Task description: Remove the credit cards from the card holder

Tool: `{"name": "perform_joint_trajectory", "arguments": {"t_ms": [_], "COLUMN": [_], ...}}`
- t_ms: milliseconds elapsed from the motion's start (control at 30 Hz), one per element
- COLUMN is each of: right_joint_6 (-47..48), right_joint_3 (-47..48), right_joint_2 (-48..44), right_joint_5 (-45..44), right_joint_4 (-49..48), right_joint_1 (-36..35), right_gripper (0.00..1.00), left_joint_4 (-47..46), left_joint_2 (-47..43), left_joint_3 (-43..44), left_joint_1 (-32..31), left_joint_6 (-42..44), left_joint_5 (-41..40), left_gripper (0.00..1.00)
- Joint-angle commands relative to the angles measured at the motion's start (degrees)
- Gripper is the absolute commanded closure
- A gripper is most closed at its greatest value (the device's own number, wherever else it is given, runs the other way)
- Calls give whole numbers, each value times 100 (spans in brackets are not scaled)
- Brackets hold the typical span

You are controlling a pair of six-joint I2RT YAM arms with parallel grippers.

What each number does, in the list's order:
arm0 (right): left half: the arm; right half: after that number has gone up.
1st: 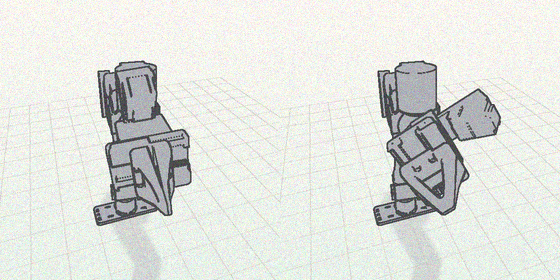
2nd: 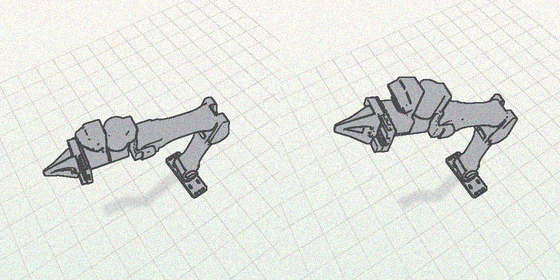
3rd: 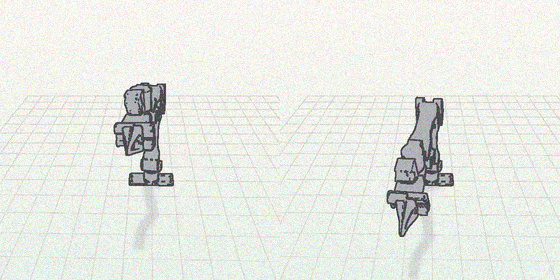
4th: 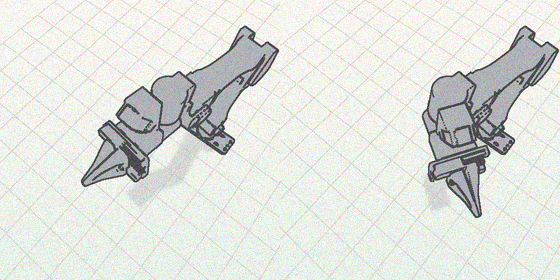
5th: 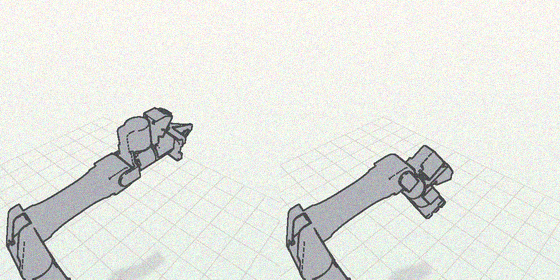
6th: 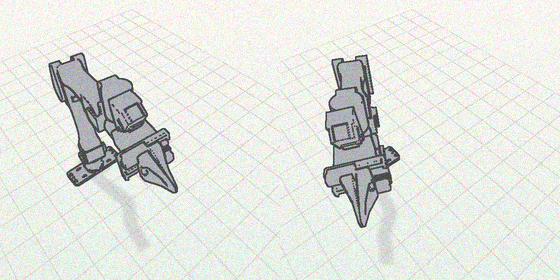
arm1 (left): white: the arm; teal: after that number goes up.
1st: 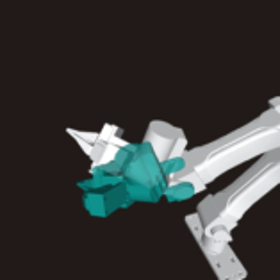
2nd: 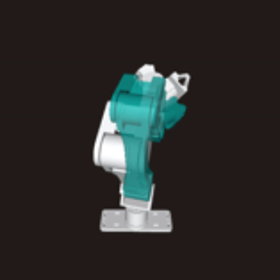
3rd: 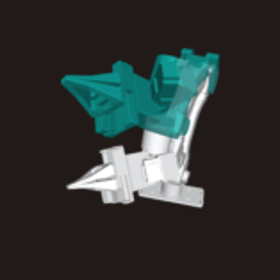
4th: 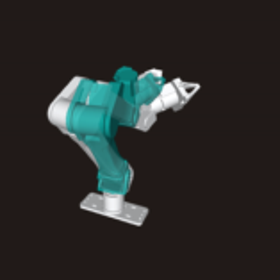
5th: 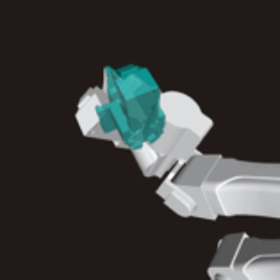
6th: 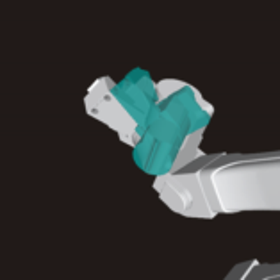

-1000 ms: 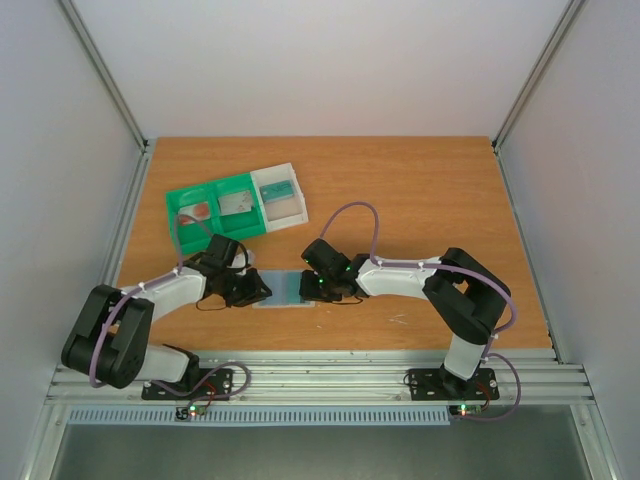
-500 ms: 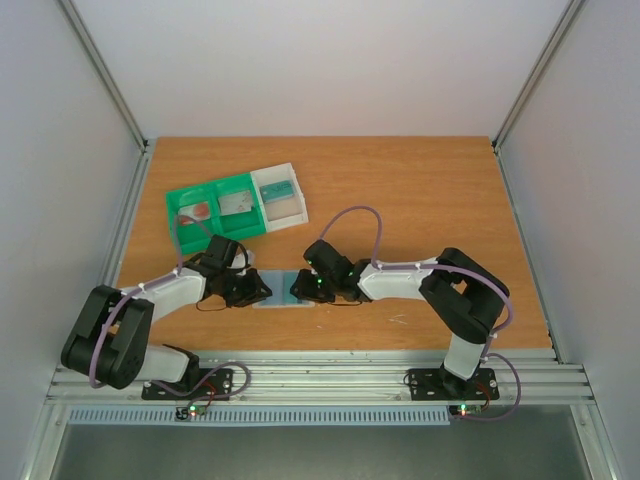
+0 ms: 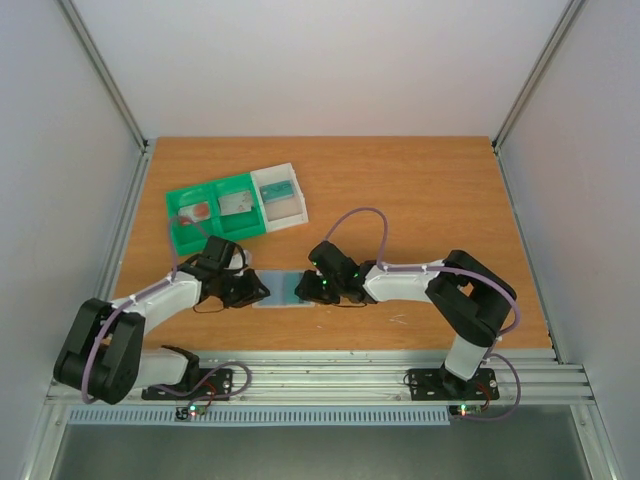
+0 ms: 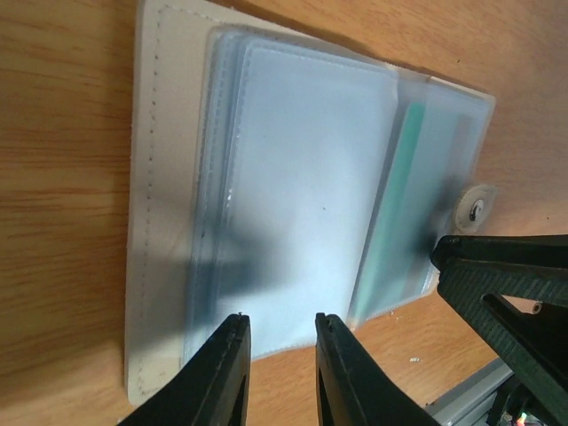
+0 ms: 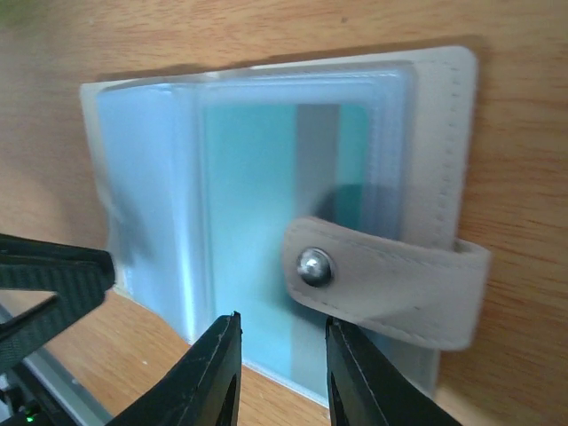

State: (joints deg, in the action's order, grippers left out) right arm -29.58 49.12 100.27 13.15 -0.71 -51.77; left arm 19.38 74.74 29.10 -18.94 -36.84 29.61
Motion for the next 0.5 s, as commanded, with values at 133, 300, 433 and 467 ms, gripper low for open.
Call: {"name": "perform_joint_trajectory", "arguments": {"t_ms": [133,300,433,467], "right_joint_6": [182,201,286,291], "right_joint_3": [58,104,88,67], "right_joint_2": [-119,7,-32,-60], "right_joint_5": [-330,-314,-445,-460], "right_joint_4": [574,573,653,655], "right_joint_1": [25,22,18,12], "right_gripper": [71,71,71,71], "left_joint_4": [330,190,101,82], "left_joint_2": [-246,-55,49,53], "left_joint_3": [48,-39,-96,-111], "left_joint_1": [-9,-9,-5,-8], "left_joint_6": [51,92,115,115], "left_joint_5": [-294,-329,-316,-287], "left_gripper": [74,74,74,74]}}
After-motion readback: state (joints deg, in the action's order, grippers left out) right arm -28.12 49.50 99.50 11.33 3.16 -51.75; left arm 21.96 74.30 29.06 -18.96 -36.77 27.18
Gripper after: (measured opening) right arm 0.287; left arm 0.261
